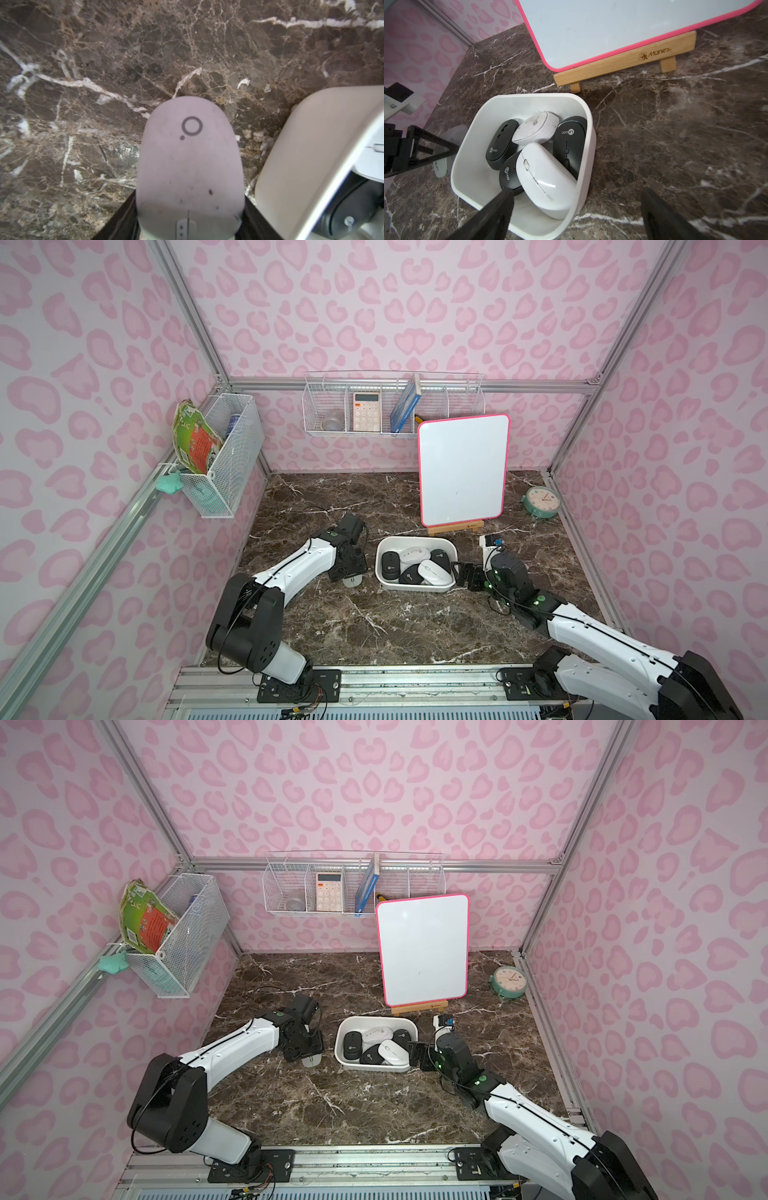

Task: Take out the mouse from the storage box
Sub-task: Place the mouse at the center of the board.

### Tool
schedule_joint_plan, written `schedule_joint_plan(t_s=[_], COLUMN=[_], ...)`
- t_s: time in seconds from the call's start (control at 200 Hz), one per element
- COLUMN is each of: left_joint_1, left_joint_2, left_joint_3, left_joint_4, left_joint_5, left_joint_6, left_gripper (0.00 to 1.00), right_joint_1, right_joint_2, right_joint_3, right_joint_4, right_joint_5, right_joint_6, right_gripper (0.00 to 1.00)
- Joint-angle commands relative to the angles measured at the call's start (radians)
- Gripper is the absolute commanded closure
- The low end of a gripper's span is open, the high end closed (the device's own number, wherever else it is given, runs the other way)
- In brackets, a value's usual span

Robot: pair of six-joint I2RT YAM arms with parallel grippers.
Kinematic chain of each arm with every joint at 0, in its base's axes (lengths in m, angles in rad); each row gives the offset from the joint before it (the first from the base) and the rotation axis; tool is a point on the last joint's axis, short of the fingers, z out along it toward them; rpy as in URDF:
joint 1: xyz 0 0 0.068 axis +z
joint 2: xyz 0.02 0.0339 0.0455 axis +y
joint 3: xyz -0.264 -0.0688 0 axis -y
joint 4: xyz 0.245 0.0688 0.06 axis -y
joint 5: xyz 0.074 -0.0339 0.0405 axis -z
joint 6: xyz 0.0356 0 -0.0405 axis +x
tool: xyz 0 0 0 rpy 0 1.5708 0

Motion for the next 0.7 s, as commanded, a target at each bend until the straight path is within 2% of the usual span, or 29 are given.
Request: schedule_joint_plan(t_s=[0.0, 0.305, 0.6, 0.695], left_joint_1=[0.002, 0.002, 0.002, 0.002], left_joint_2=[0.024, 0.098, 0.056, 0.028], left_joint_3=[0.007, 0.028, 0.006, -0.004], left_joint_4=[0.039, 0.052, 0.074, 0.071], left_joint_5=[0.002, 0.027, 0.030, 0.008], left_joint_6=[0.003, 0.002, -0.001, -0.003], left_gripper=[0.47, 0.43, 0.21, 0.17], right_joint_1=[0.003, 0.003, 0.004, 0.004], right_joint_2=[0.001, 0.007, 0.026, 0.033], right_joint_3=[0.002, 0.008, 0.024, 0.029], right_joint_4=[-0.001, -0.008, -0.009, -0.008], right_joint_5=[0.010, 0.014, 0.005, 0.005], right_joint_6=[0.002, -0.011, -0.017, -0.027], right_gripper=[0.03, 0.03, 0.03, 0.03])
